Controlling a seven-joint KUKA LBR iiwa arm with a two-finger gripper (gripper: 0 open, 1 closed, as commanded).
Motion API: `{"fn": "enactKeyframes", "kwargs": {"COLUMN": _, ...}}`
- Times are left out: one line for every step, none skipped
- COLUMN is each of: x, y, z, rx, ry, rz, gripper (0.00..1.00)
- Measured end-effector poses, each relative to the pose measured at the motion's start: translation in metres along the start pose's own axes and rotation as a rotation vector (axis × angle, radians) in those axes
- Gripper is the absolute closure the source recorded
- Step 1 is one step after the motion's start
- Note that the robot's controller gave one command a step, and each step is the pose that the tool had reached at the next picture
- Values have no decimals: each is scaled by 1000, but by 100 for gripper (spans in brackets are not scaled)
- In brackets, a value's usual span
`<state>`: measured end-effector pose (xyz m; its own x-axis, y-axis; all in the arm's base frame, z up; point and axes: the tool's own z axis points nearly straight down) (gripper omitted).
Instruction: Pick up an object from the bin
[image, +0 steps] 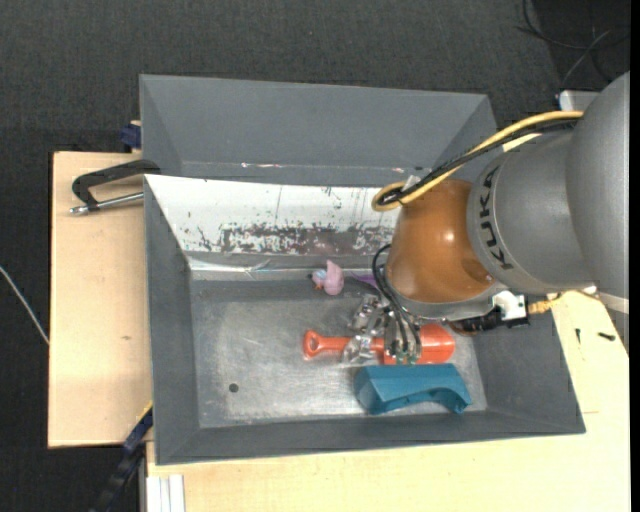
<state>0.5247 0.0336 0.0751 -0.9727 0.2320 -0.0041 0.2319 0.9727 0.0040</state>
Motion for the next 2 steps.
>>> {"fn": "enactKeyframes", "kwargs": {"x": 0, "y": 0, "z": 0, "rx": 0, "ry": 0, "rz": 0, "gripper": 100}}
{"fn": "enactKeyframes", "kwargs": {"x": 14, "y": 7, "z": -146, "rx": 0, "ry": -6, "rz": 18, "gripper": 100}}
